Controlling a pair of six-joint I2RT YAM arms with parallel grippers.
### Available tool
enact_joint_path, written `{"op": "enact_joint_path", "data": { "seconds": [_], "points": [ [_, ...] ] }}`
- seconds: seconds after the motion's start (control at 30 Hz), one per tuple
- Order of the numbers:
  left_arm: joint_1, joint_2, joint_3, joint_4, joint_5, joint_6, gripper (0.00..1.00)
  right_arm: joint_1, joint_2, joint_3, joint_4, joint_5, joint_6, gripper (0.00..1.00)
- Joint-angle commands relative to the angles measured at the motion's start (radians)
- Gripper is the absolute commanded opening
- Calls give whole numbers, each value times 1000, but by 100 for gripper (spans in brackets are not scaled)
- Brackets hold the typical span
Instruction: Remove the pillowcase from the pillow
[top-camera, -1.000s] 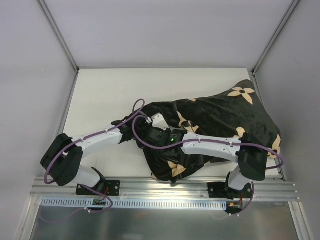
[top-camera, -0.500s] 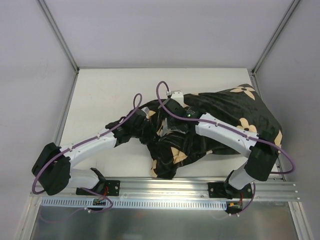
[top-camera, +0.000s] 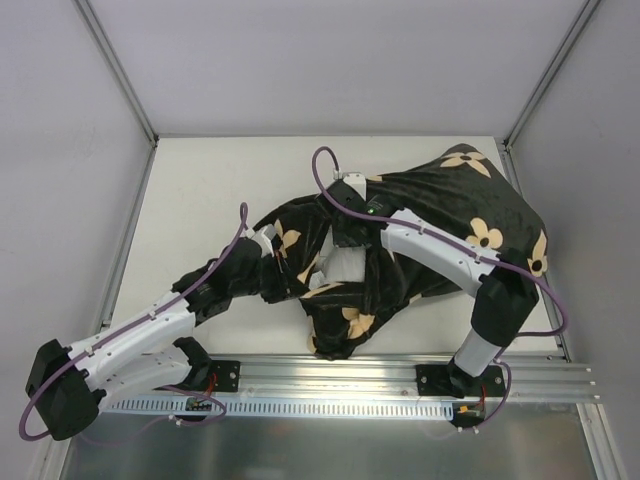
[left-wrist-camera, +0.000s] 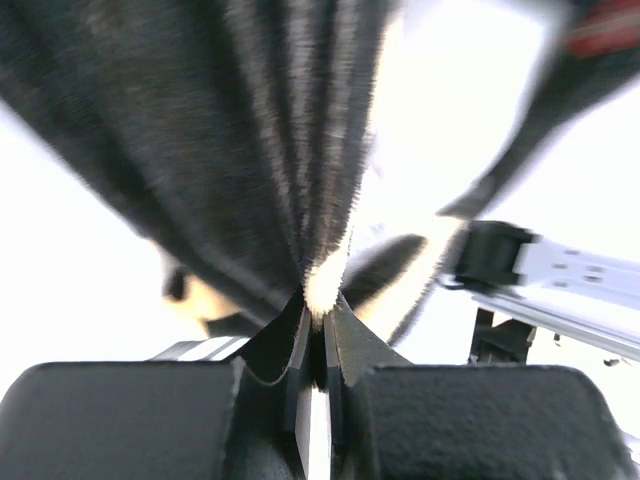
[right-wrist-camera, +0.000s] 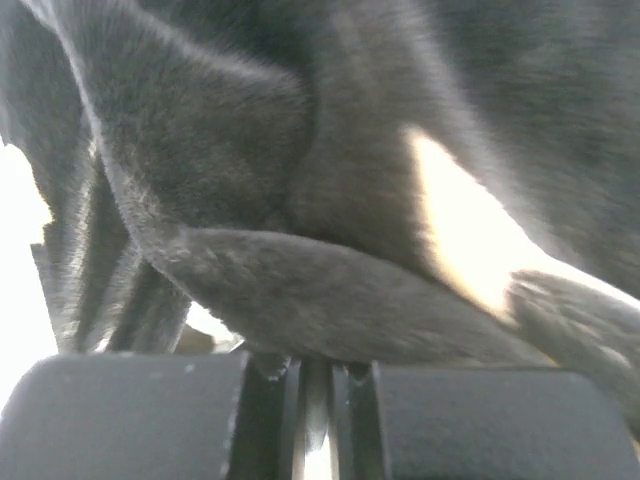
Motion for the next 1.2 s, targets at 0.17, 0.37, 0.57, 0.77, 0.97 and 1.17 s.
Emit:
{"op": "enact_joint_path", "data": {
  "seconds": [0.17, 0.37, 0.57, 0.77, 0.97, 1.17],
  "points": [
    [-43, 20, -178, -127, 145, -18, 0, -158, -155, 187, 154, 99, 22, 1],
    [-49, 113, -148, -106, 165, 42, 0, -198, -206, 267, 157, 137, 3, 1],
    [-52, 197, -131, -105, 140, 114, 0, -294, -228, 246, 157, 120, 46, 1],
    [-49, 389, -85, -105, 64, 88, 0, -389, -320, 194, 166, 8, 97, 1],
    [-38, 594, 155, -112, -38, 66, 0, -365, -465, 77, 217, -212, 134, 1],
    [25, 606, 302, -130, 10, 135, 1, -290, -643, -101, 129, -266, 95, 1]
  ]
}}
